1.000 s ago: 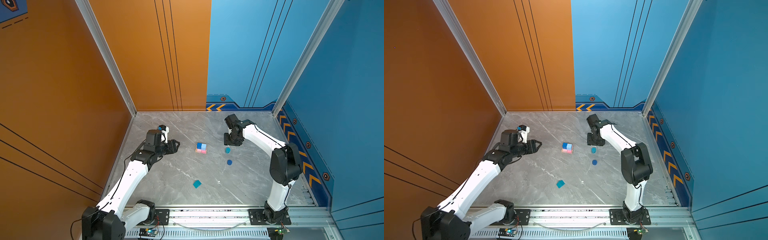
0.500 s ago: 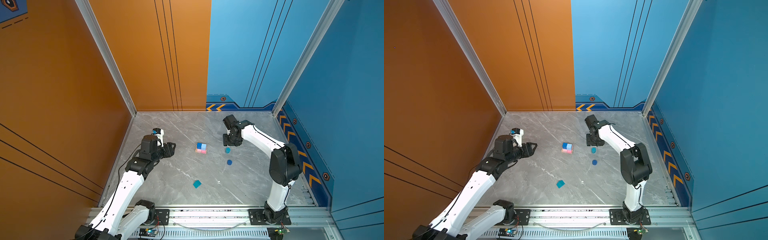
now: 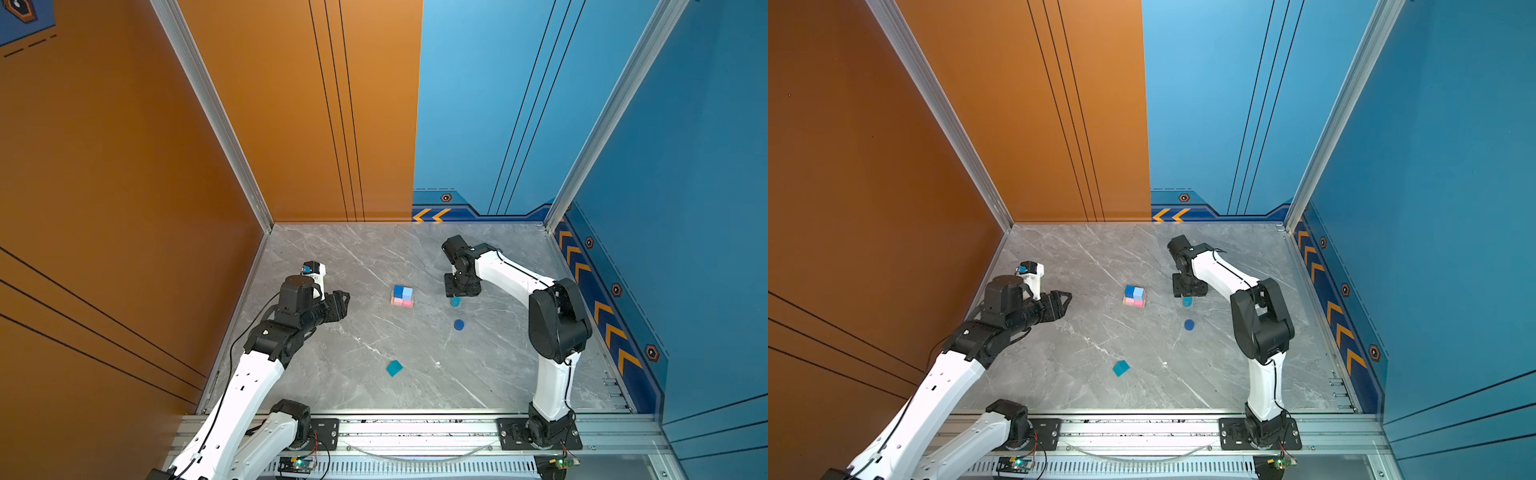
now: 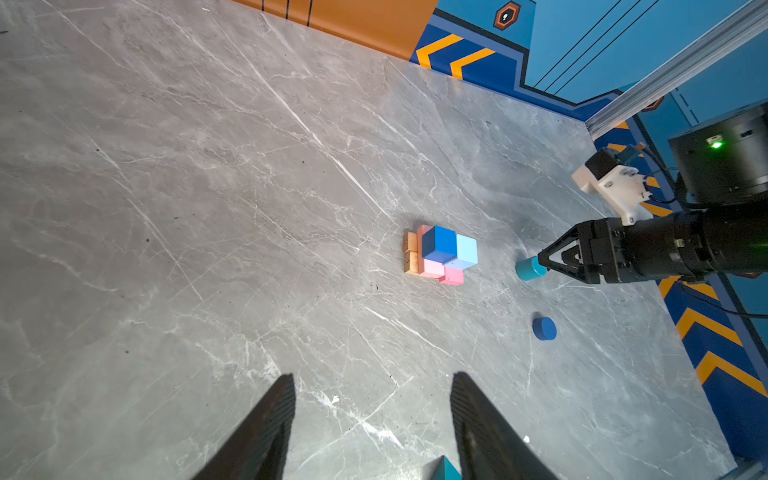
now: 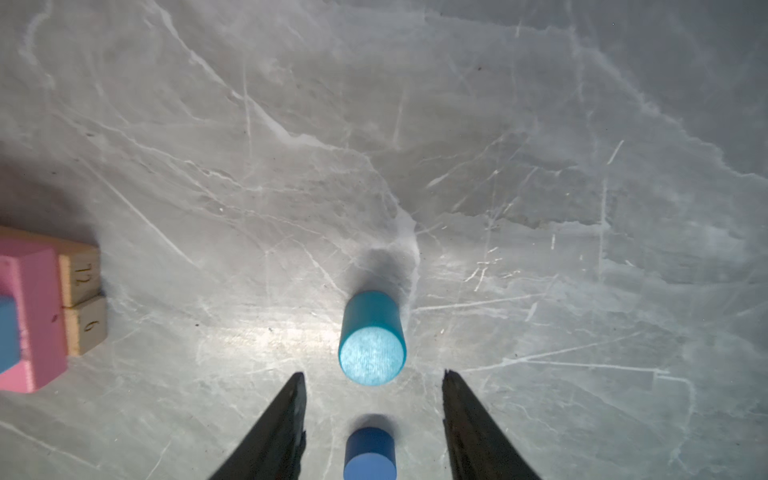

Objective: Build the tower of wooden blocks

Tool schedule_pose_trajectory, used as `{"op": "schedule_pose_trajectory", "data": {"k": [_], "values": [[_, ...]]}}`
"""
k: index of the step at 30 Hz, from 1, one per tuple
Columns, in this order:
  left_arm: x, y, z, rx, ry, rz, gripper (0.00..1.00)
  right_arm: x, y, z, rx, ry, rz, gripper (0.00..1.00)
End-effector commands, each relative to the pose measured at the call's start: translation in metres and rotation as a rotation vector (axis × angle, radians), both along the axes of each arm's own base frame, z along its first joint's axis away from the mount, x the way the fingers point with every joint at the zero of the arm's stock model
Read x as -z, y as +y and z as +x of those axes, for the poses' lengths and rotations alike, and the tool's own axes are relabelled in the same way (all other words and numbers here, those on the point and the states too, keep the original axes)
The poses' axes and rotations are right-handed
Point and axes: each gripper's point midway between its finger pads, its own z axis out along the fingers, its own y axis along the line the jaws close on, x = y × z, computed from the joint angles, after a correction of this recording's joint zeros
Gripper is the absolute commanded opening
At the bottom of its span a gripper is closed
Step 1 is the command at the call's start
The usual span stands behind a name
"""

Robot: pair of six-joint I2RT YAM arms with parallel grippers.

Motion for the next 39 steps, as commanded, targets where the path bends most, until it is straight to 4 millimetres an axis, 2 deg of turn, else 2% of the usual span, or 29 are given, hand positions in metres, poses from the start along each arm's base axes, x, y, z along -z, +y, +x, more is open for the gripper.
{"op": "schedule_pose_trajectory", "data": {"k": [1,12,27,39], "values": [[0.009,0.007,-0.003,-0.022,0.016,0.039,0.62,-0.003,-0.001,0.008,0.001,-0.023,-0.017,0.54],[0.012,0.008,-0.002,-0.026,0.022,0.038,0.62,0.018,0.000,0.011,0.025,0.008,0.014,0.49],[0.017,0.006,-0.001,-0.021,0.037,0.031,0.62,0.027,0.002,0.007,0.030,0.041,0.029,0.39],[0.018,0.006,0.001,-0.022,0.040,0.026,0.62,0.031,0.004,0.002,0.029,0.059,0.029,0.41]]}}
